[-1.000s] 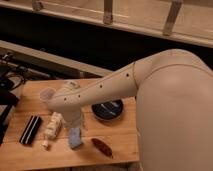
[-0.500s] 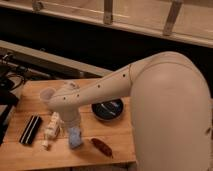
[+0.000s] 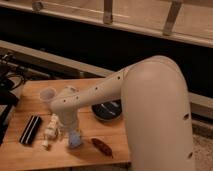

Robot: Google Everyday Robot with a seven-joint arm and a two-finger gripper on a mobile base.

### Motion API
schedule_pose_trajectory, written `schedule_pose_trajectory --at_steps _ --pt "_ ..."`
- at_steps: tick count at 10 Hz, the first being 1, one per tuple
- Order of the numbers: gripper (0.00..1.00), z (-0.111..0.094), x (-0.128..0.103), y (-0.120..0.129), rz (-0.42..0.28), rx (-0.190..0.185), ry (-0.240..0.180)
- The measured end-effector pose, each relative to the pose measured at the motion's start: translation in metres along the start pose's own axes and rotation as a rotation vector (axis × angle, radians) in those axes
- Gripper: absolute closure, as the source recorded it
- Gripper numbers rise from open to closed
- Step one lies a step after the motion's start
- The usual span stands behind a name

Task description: Place the white sponge in the ceramic cup

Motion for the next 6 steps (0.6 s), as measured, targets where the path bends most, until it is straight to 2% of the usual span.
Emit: schedule_pose_trajectory --at_steps 3,6 --pt "0.35 0.017 -0.002 -0.006 -0.012 -0.005 0.026" --pt "0.35 0.016 -0.014 -0.021 -0.014 0.006 0.0"
